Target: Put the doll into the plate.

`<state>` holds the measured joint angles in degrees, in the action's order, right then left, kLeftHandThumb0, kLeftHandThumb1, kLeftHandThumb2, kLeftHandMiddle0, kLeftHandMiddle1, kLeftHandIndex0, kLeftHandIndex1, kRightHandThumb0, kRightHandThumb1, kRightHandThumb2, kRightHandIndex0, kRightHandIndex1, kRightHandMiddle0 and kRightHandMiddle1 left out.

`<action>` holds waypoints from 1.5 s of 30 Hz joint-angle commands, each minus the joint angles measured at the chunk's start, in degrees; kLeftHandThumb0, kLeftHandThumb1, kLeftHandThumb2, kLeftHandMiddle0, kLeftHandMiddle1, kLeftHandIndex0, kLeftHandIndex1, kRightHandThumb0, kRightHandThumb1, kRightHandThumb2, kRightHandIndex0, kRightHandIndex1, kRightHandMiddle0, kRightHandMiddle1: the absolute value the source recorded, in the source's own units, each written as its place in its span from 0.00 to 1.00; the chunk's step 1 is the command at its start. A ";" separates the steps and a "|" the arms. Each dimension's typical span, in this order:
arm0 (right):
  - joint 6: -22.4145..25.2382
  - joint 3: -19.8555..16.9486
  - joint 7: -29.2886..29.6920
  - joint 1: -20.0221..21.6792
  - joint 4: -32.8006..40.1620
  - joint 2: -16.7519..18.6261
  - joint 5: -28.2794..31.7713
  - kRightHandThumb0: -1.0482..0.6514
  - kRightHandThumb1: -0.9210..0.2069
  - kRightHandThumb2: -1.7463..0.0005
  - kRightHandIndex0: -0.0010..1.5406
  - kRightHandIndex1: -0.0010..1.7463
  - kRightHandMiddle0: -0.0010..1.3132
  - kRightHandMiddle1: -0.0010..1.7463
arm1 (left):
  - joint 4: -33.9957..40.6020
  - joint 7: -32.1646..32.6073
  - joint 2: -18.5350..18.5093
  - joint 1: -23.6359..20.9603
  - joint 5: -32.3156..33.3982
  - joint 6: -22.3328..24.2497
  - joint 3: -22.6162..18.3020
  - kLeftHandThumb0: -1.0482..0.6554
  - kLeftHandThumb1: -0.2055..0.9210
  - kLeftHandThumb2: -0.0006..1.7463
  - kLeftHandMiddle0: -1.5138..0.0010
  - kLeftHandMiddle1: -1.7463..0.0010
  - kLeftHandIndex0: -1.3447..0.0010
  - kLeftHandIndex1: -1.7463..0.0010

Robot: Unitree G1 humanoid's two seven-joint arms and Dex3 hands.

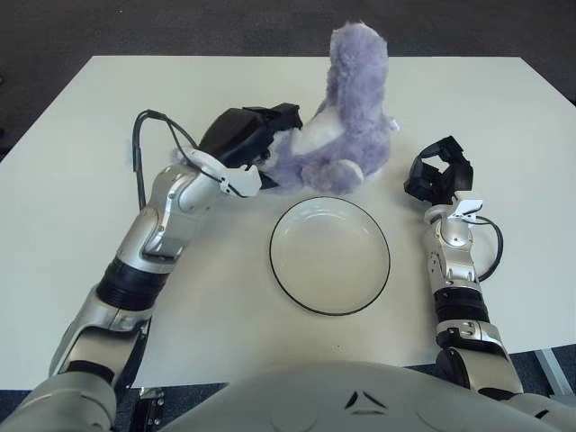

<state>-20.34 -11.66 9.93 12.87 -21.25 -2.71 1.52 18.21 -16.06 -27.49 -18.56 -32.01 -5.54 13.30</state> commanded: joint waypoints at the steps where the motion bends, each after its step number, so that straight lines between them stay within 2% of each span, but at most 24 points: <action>1: -0.41 -0.19 0.20 -5.92 -4.96 1.99 0.54 0.33 0.52 0.26 0.84 1.00 0.46 1.00 | 3.13 -0.78 -0.46 2.22 0.76 -1.08 -0.90 0.94 0.28 0.90 0.49 0.00 0.31 0.00; 12: -0.34 -0.14 0.09 -5.54 -5.64 1.54 0.37 0.33 0.53 0.25 0.84 1.00 0.46 1.00 | 4.65 -2.14 -0.83 4.54 2.01 -3.36 -1.50 0.93 0.31 0.87 0.51 0.00 0.34 0.00; 16: -0.25 -0.36 -0.10 -5.49 -5.61 1.68 0.87 0.33 0.53 0.25 0.84 1.00 0.46 1.00 | 6.01 -3.84 -1.86 6.34 4.31 -4.72 -2.07 0.93 0.31 0.87 0.51 0.00 0.33 0.00; 31: -0.62 -0.24 0.02 -5.35 -6.00 1.46 0.42 0.33 0.53 0.25 0.85 1.00 0.47 1.00 | 7.04 -5.61 -2.71 8.34 6.53 -7.75 -2.70 0.93 0.31 0.87 0.50 0.00 0.34 0.00; 32: -0.63 -0.24 0.03 -5.34 -6.03 1.45 0.40 0.33 0.53 0.25 0.85 1.00 0.47 1.00 | 7.21 -5.99 -2.92 8.40 6.71 -7.80 -2.72 0.82 0.24 0.90 0.48 0.00 0.35 0.05; 36: -0.66 -0.19 0.08 -5.24 -6.14 1.40 0.30 0.33 0.54 0.25 0.85 1.00 0.47 1.00 | 7.28 -6.56 -3.34 8.38 7.11 -8.50 -2.94 0.67 0.15 0.94 0.45 0.00 0.37 0.12; 40: -0.78 -0.14 0.02 -5.14 -6.29 1.37 0.29 0.33 0.54 0.24 0.85 1.00 0.47 1.00 | 7.01 -6.88 -3.47 8.14 7.39 -8.93 -3.11 0.62 0.13 0.96 0.44 0.00 0.40 0.11; 45: -0.62 -0.13 -0.02 -5.10 -6.29 1.40 0.38 0.33 0.54 0.24 0.85 1.00 0.47 1.00 | 6.89 -7.02 -3.35 8.06 7.40 -9.30 -3.27 0.61 0.17 0.96 0.46 0.00 0.49 0.02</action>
<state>-20.40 -11.67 9.89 13.68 -22.87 -3.03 1.48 24.80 -22.85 -30.39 -10.42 -25.19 -14.17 10.95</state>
